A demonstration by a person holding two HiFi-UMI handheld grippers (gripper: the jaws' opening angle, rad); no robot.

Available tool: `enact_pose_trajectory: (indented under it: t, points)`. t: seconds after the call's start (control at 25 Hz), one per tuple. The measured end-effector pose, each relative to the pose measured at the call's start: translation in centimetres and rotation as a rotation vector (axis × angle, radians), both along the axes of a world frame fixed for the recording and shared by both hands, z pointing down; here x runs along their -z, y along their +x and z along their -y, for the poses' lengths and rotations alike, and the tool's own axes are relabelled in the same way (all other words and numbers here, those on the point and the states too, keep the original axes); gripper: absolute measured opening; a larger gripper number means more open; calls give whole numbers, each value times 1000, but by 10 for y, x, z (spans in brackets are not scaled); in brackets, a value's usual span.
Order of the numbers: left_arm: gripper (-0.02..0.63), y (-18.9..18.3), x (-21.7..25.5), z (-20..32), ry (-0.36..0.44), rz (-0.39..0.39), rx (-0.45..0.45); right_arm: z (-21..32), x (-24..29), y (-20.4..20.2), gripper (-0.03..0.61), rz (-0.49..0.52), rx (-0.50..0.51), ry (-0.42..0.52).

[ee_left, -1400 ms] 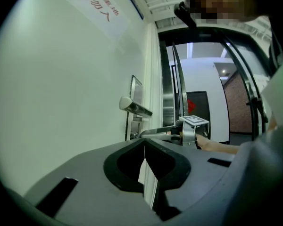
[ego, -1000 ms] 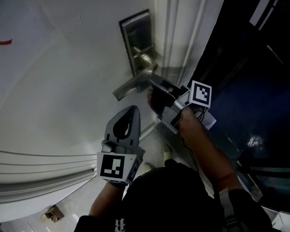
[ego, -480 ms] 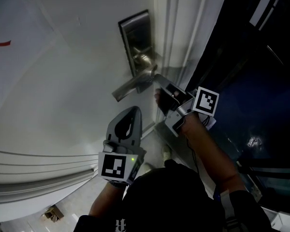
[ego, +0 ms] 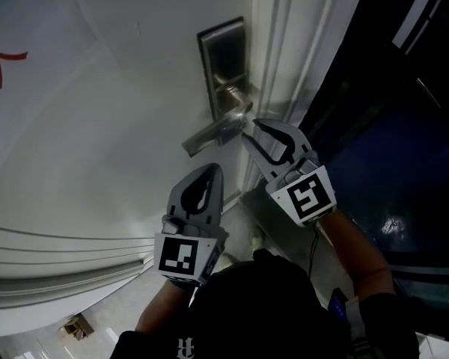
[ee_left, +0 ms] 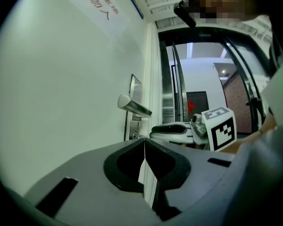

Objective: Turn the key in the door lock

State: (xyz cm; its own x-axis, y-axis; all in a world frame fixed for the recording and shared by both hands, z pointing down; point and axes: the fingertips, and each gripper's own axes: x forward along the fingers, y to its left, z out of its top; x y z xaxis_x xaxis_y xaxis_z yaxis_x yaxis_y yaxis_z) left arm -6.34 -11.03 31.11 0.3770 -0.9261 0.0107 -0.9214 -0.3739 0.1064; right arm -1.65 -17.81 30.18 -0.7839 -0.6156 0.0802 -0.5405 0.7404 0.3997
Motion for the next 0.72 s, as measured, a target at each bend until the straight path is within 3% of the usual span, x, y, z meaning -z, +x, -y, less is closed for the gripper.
enact_pose_trajectory:
  t: [0.2,0.32,0.52,0.72]
  points:
    - [8,0,-2,1,-2,0,1,1,-20,-12,98,-376,-87,395]
    - [9,1,-1,1,-3,0,1,5,-26,-17,99,-514,-146,586]
    - [9,-1,-1,0,-4,-1,6,16,-30,-23,98,-592,-196,701]
    - [8,-2,-2,1,-5,-3,8,25,-27,-29,97,-601,-241,737]
